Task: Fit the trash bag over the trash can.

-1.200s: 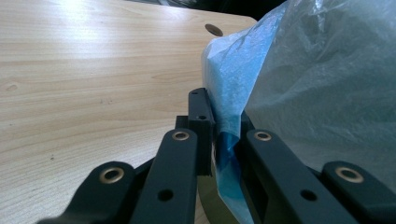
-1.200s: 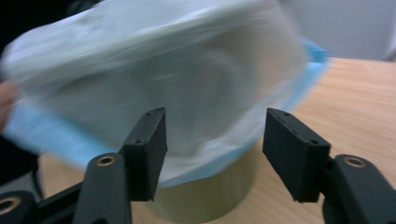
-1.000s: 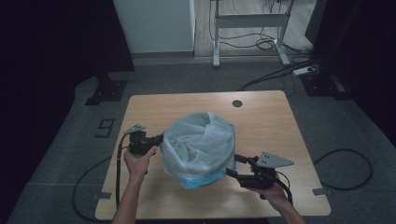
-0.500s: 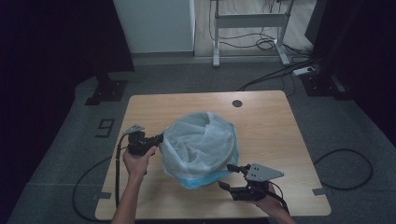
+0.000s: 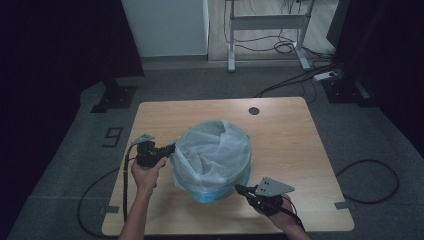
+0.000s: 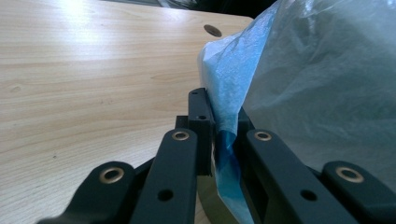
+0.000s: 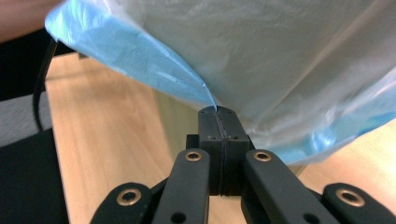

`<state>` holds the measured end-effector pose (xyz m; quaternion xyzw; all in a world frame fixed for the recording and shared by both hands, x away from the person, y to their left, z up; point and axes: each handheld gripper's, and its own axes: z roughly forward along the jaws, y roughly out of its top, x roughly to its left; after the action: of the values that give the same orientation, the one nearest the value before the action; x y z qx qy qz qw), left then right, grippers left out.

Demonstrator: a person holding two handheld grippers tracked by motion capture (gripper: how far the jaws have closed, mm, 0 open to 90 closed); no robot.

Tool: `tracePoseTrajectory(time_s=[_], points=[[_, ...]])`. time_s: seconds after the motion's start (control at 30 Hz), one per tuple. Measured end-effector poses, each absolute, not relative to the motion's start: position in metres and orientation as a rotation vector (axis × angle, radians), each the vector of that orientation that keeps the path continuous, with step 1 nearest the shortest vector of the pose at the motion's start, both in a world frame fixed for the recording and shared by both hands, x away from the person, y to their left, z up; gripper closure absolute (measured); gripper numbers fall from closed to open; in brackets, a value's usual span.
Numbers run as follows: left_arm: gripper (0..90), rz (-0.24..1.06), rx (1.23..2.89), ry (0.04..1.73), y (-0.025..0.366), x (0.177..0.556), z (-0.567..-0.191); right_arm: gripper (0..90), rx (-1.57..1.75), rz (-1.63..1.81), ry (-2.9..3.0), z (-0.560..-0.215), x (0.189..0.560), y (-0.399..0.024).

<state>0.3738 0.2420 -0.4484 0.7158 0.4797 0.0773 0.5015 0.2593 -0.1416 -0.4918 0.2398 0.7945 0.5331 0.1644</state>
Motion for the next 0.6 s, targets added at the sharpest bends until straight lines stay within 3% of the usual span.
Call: tracePoseTrajectory(time_s=[0.2,0.6], points=[[86.9,0.153,1.735,1.185,0.244,0.373,-0.460,89.2,0.784,1.384,2.389,-0.517,0.266,-0.139],[88.6,0.127,1.802,1.227,0.244,0.369,-0.477,89.1,0.912,1.325,2.472,-0.535,0.272,-0.149]])
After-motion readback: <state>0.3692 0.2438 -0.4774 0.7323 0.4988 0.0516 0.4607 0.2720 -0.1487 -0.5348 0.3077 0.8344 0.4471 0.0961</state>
